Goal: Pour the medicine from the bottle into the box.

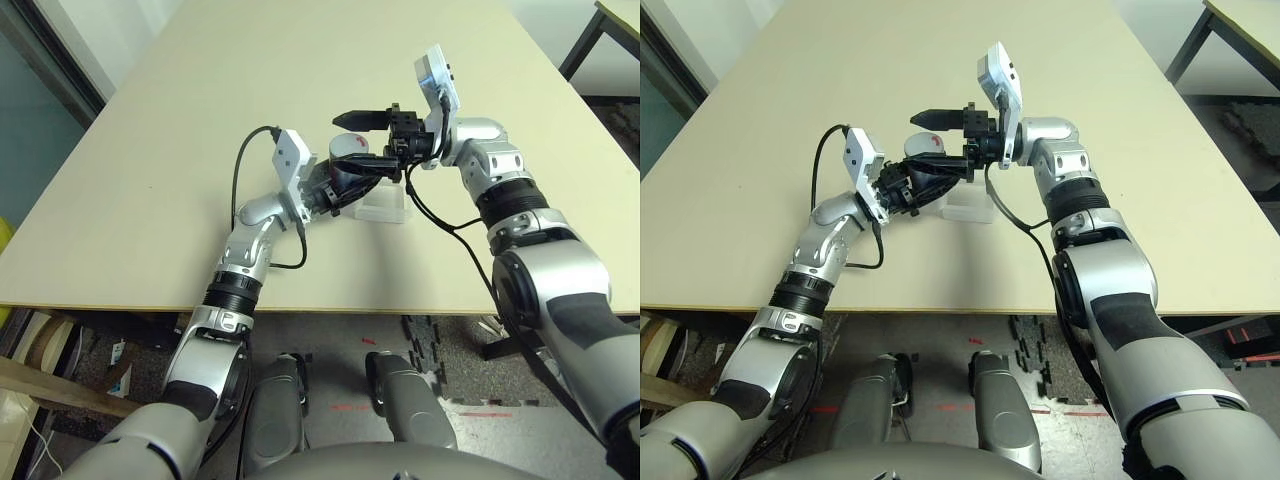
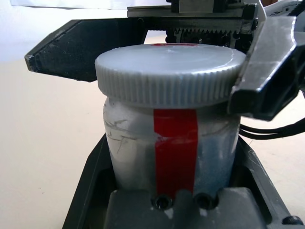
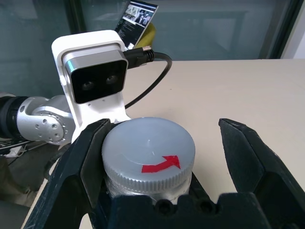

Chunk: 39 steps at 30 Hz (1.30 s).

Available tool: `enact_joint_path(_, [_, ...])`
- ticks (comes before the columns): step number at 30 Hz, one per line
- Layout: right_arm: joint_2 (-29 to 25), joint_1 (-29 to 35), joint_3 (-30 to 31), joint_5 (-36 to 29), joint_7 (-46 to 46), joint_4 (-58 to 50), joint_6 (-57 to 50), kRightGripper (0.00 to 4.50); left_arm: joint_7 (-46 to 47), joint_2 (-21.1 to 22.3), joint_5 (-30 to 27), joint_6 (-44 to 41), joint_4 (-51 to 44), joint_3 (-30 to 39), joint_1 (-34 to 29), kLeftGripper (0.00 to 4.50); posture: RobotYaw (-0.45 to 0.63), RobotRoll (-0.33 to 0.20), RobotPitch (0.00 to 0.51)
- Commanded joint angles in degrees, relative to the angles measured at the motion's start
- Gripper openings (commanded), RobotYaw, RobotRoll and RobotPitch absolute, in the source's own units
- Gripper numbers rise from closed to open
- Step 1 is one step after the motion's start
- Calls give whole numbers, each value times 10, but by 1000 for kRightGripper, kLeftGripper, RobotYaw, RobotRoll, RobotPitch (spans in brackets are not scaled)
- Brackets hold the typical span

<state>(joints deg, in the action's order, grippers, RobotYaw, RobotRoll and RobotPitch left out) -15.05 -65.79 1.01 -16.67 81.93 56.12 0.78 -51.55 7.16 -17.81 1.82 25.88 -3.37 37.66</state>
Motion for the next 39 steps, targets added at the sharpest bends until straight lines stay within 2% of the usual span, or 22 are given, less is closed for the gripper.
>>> enact_joint_path(1, [-2,1,-5,14,-23,2,3,4500,-8,-3,7,4,3,-9,7,2592,-233,0,134])
enact_joint_path(9, [-16,-6,-16,14,-44,17,-23,4500,-7,2,5,3,-3,-6,1,2592,-226,0,136])
enact_joint_path(27, [-107,-2,-26,24,-34,14,-63,4500,0,-1,2,8,8,1,2,2592,-229,0,140])
enact_joint_path(33, [-129,4,-25,22,-6,3,-73,4500,1,-2,3,11,13,4,3,2592,-231,0,138])
enact_joint_path(39, [-119,21,-15,10,44,-51,-99,4500,2,-4,3,12,20,5,8,2592,-237,0,135])
